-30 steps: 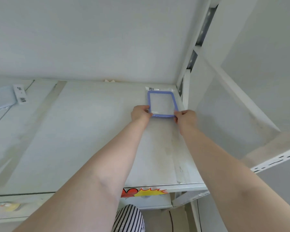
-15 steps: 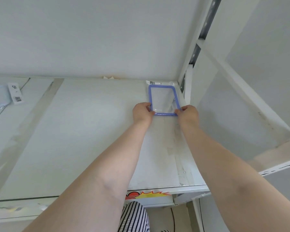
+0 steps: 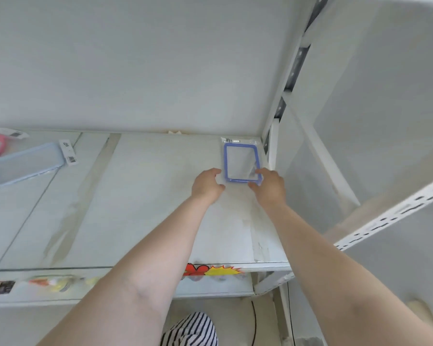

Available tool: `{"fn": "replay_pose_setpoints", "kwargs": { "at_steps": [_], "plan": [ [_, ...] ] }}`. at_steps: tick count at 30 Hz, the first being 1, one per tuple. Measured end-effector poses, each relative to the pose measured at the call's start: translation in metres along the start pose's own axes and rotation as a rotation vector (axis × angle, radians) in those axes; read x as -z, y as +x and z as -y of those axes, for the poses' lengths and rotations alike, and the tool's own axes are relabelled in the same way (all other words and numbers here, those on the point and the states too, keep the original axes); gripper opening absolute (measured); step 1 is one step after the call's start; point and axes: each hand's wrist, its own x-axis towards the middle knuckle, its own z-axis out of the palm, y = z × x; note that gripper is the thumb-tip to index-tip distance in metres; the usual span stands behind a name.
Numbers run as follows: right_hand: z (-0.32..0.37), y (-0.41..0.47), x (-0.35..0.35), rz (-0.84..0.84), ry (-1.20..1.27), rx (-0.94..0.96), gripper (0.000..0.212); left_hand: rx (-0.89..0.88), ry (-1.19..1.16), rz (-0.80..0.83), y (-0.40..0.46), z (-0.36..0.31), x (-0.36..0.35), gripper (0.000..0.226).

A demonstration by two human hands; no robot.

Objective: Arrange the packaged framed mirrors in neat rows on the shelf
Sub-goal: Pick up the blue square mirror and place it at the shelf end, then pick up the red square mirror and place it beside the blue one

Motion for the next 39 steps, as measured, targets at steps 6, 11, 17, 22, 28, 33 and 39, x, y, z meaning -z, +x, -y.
{"fn": "replay_pose_setpoints", "kwargs": {
  "at_steps": [6, 11, 17, 22, 28, 33, 39],
  "plan": [
    [0.035, -0.078, -0.004, 0.198, -0.116, 0.236, 0.045, -0.031, 0.328, 0.008, -0.09, 0.032, 0.045, 0.058],
    [0.066, -0.129, -0.036, 0.3, -0.181, 0.407, 0.045, 0.015, 0.413, -0.049, -0.145, 0.073, 0.078, 0.058],
    [0.107, -0.189, -0.079, 0.359, -0.198, 0.507, 0.043, 0.074, 0.367, -0.106, -0.194, 0.133, 0.123, 0.057],
    [0.156, -0.233, -0.129, 0.372, -0.207, 0.538, 0.043, 0.118, 0.324, -0.125, -0.224, 0.199, 0.169, 0.056],
    [0.23, -0.29, -0.197, 0.339, -0.231, 0.469, 0.042, 0.062, 0.35, -0.12, -0.254, 0.285, 0.25, 0.056],
    [0.292, -0.33, -0.248, 0.319, -0.207, 0.395, 0.043, 0.036, 0.4, -0.137, -0.273, 0.35, 0.321, 0.054],
    [0.363, -0.343, -0.284, 0.32, -0.24, 0.44, 0.043, 0.038, 0.386, -0.148, -0.27, 0.397, 0.385, 0.056]
  ]
}}
